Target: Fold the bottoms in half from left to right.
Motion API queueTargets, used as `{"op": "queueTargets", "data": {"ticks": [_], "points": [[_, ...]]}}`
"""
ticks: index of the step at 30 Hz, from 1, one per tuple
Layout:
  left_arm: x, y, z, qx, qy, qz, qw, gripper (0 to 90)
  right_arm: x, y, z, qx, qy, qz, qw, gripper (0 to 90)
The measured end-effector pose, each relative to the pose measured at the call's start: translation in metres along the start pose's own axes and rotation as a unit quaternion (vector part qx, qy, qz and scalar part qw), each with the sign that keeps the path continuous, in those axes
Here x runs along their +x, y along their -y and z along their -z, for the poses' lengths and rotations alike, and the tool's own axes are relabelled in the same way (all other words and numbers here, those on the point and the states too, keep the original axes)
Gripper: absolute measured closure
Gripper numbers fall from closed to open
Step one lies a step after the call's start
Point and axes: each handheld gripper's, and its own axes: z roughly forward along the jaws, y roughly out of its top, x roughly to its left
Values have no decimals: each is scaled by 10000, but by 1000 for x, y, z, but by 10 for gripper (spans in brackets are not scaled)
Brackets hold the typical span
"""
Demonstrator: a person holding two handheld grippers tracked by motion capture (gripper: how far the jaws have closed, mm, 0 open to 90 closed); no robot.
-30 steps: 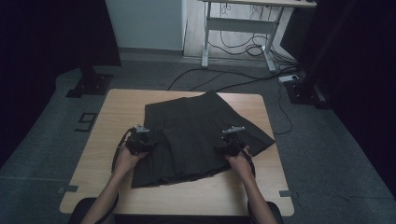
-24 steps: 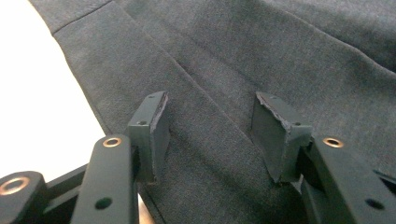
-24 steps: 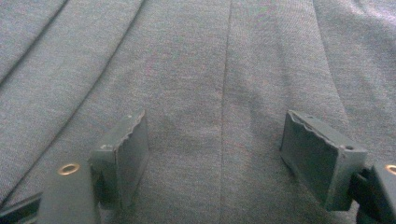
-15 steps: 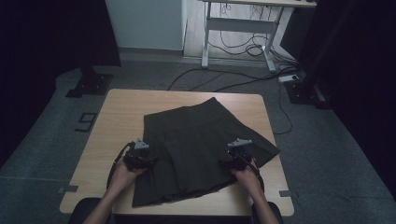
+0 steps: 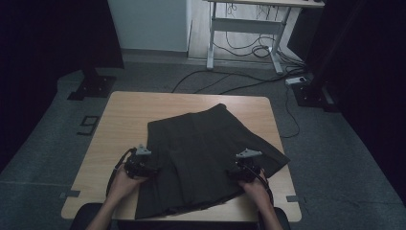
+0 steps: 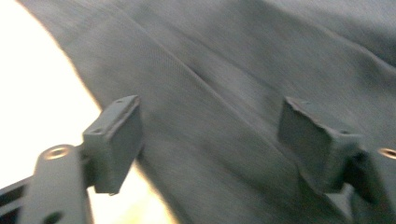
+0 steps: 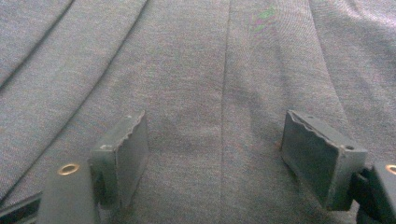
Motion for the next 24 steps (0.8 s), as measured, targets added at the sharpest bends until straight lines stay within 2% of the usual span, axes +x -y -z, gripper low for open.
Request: {"op": "queueTargets", "data": {"ticks": [3,5,8,9,10,13,18,24], "points": [[16,-14,12,-187,-251,197,9993,125,0,1,0,-52,6,-11,10000,235],[21,-18,13,-206,-317,210,9991,21,0,2,0,-73,5,-12,10000,234],[33,-30,14,-246,-443,214,9985,0,0,2,0,-86,-4,-8,10000,234],[40,-38,11,-264,-461,237,9983,0,0,3,0,-94,-9,-5,10000,234],[40,-38,11,-264,-461,237,9983,0,0,3,0,-94,-9,-5,10000,234],[47,-51,1,-280,-442,321,9981,0,0,3,0,-101,-9,-5,9999,233],[51,-63,-27,-201,-472,384,9979,0,0,3,0,-124,-15,-4,9999,233],[59,-59,-56,7,-590,539,9968,0,-1,4,0,-155,-21,0,9999,231]]}}
